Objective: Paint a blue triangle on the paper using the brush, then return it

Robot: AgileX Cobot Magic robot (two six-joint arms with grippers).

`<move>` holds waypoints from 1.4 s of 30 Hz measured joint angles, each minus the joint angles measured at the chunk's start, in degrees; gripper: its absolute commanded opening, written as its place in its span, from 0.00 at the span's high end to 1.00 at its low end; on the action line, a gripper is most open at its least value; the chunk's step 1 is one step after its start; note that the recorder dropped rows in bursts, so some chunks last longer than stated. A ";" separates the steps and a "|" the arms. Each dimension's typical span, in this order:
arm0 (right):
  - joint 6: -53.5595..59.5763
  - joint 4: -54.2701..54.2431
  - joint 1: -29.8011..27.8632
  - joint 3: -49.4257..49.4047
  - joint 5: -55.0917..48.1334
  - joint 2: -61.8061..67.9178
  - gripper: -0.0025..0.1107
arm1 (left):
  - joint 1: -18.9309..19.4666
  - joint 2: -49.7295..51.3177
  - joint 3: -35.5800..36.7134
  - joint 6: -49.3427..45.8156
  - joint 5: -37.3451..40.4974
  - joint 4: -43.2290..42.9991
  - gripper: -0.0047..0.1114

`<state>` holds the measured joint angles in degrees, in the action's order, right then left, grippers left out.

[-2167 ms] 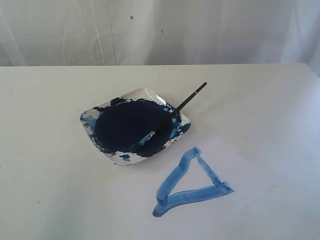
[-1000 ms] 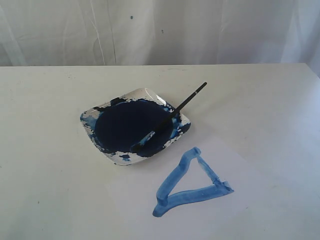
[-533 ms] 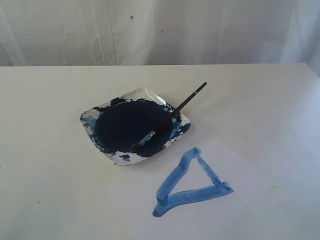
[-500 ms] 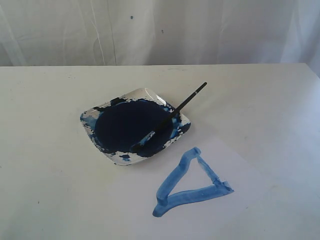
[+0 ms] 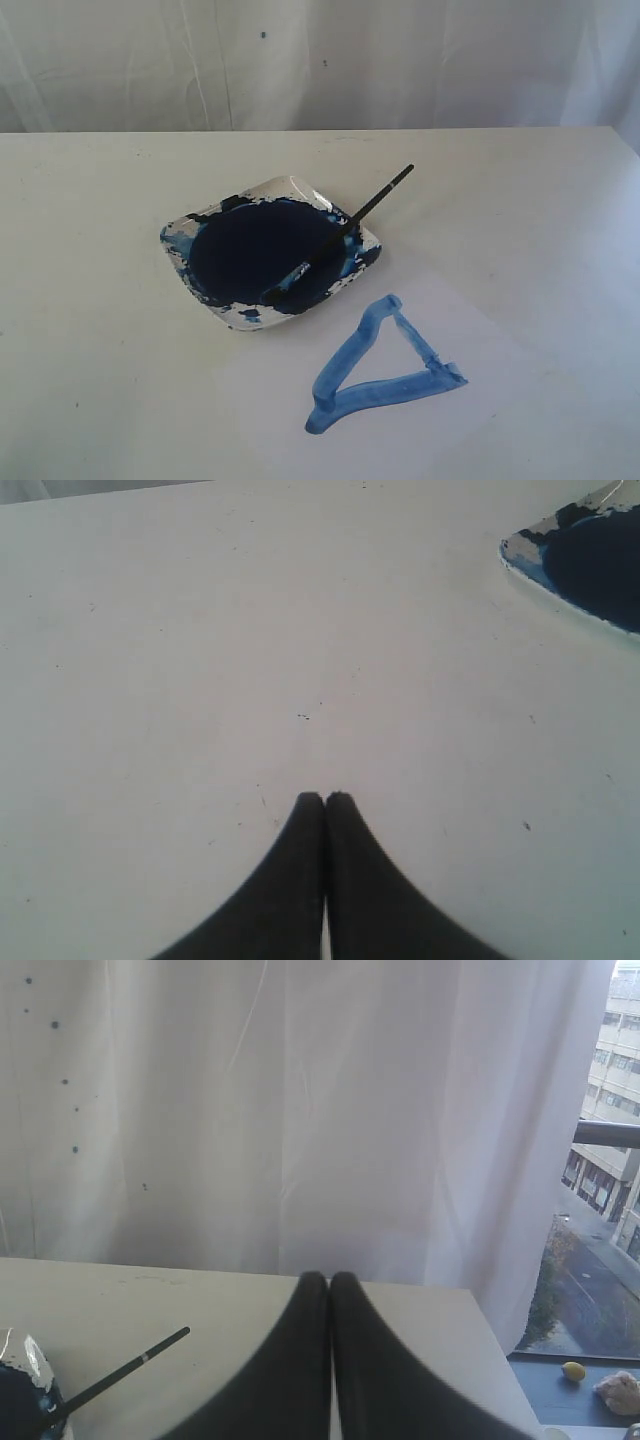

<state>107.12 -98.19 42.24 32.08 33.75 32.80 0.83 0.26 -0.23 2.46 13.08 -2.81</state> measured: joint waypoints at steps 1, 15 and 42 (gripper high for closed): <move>0.00 0.00 0.00 0.00 0.00 0.00 0.98 | 0.00 0.00 0.00 0.00 0.00 0.00 0.96; 0.00 -0.24 -4.61 0.00 -1.45 -4.98 0.98 | 0.00 0.00 0.00 0.00 0.00 0.00 0.96; -78.47 72.58 -23.35 -19.75 -16.41 -28.93 0.98 | 0.00 0.00 0.00 0.00 0.00 0.00 0.96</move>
<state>28.66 -25.60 18.88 12.33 17.34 3.87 0.83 0.26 -0.23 2.46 13.08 -2.81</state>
